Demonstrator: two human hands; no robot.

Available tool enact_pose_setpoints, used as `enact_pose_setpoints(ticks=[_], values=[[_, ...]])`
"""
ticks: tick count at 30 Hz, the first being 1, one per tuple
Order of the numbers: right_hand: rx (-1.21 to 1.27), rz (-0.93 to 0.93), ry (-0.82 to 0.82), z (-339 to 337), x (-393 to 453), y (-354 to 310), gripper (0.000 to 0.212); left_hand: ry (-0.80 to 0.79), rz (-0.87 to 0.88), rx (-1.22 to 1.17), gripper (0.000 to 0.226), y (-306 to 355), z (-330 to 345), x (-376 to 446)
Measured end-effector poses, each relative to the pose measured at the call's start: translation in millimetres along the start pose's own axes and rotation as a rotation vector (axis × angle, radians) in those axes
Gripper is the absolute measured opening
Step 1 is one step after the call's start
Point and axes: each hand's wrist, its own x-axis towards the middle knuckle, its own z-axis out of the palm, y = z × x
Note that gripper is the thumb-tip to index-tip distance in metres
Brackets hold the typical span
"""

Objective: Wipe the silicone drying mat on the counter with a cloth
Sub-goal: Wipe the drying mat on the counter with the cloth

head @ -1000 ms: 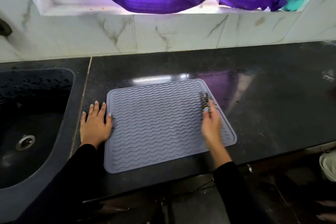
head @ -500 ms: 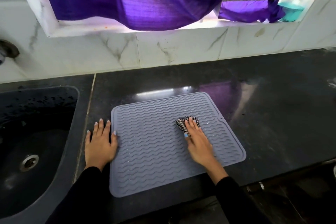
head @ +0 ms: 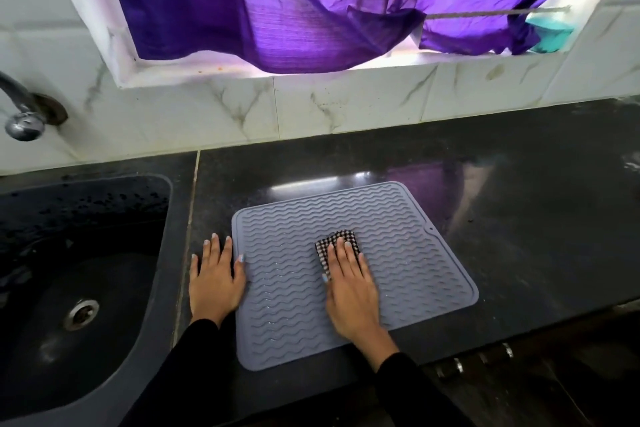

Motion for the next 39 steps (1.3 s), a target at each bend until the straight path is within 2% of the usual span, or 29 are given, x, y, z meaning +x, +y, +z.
enact_pose_setpoints(ticks=[3,8,11,13,16,17,18,20,23,25,27,33,36,39], values=[[-0.133,0.033,-0.068,1,0,-2,0.057,0.011,-0.002,0.015,0.075,0,2,0],[-0.248,-0.026,-0.032,5,7,3,0.056,0.015,-0.008,0.015,0.082,2,3,-1],[-0.165,-0.051,-0.002,10,9,8,0.059,-0.046,-0.009,-0.004,0.074,-1,-1,-1],[0.165,0.015,0.021,3,17,12,0.052,-0.117,0.006,-0.052,0.069,-5,-7,2],[1.036,0.396,0.076,-26,33,1,0.040,-0.213,0.061,-0.095,0.054,-13,-15,3],[1.228,0.471,0.128,-32,35,-4,0.039,-0.220,0.086,-0.085,0.055,-15,-17,0],[1.307,0.506,0.159,-36,36,-9,0.039,-0.217,0.109,-0.061,0.061,-17,-17,-4],[1.201,0.479,0.134,-34,31,-21,0.040,-0.171,0.149,-0.007,0.079,-18,-15,-17],[0.648,0.244,-0.010,-4,6,-40,0.045,-0.083,0.176,0.039,0.085,-19,-8,-26],[0.244,0.056,0.009,19,-17,-54,0.051,-0.051,0.178,0.039,0.082,-18,-5,-26],[-0.040,-0.042,-0.008,32,-30,-62,0.057,-0.035,0.180,0.057,0.081,-19,-3,-25],[-0.274,-0.032,-0.035,32,-23,-58,0.058,-0.032,0.176,0.075,0.080,-18,-3,-25],[-0.248,-0.029,-0.031,31,-22,-59,0.058,-0.042,0.176,0.082,0.080,-18,-3,-26],[-0.168,-0.083,-0.018,30,-23,-58,0.067,-0.043,0.174,0.090,0.081,-18,-4,-26]])
